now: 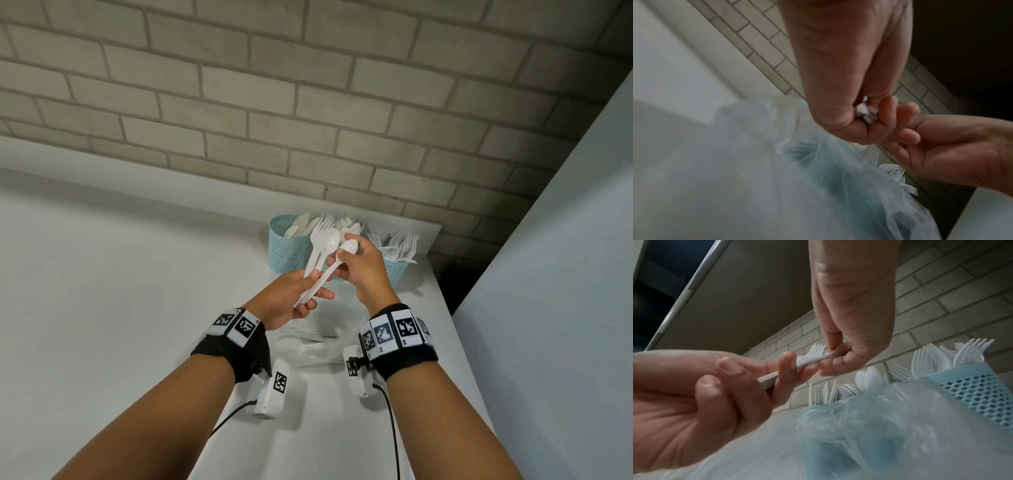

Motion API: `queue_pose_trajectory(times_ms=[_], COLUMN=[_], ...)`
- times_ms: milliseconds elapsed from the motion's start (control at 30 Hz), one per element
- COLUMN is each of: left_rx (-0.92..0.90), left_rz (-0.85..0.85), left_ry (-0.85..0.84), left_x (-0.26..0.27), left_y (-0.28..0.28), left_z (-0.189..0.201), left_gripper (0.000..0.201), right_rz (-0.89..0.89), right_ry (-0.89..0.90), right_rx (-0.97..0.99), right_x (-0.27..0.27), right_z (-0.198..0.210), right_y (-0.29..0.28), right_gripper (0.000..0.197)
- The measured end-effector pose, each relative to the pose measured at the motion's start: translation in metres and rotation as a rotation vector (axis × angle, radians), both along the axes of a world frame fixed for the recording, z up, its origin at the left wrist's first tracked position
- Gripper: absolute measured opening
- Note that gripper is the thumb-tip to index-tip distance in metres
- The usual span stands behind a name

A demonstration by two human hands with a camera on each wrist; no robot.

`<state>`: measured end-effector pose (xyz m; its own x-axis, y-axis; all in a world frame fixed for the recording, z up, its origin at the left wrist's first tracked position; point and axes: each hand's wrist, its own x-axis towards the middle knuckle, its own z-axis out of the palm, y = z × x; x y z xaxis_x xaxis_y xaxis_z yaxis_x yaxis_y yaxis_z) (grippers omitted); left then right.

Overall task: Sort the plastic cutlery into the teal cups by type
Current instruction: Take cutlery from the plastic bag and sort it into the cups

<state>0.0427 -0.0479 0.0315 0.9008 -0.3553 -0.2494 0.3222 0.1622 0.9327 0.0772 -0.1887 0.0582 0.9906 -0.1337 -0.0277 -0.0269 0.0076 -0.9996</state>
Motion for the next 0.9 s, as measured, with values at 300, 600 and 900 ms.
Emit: queue_pose_trajectory(times_ms=[300, 600, 900], left_rx=[-0.021, 0.109, 0.100], left_rz=[-0.052, 0.102, 0.085], left_ry=[0.044, -0.089, -0.101], left_x=[0.003, 0.013, 0.030], left_y=[-0.004, -0.023, -0.031], left_z=[-0.006, -0.011, -0.006], left_gripper=[0.035, 0.033, 0.027], right_rz=[0.117, -0.147, -0.034], right_ry=[0.042, 0.029, -0.001], right_rx=[0.116, 0.160, 0.560], right_x=[0.003, 0.018, 0.046], right_z=[-0.002, -0.015, 0.023], right_y=[-0.002, -0.003, -0.014], right_gripper=[0.018, 0.026, 0.023])
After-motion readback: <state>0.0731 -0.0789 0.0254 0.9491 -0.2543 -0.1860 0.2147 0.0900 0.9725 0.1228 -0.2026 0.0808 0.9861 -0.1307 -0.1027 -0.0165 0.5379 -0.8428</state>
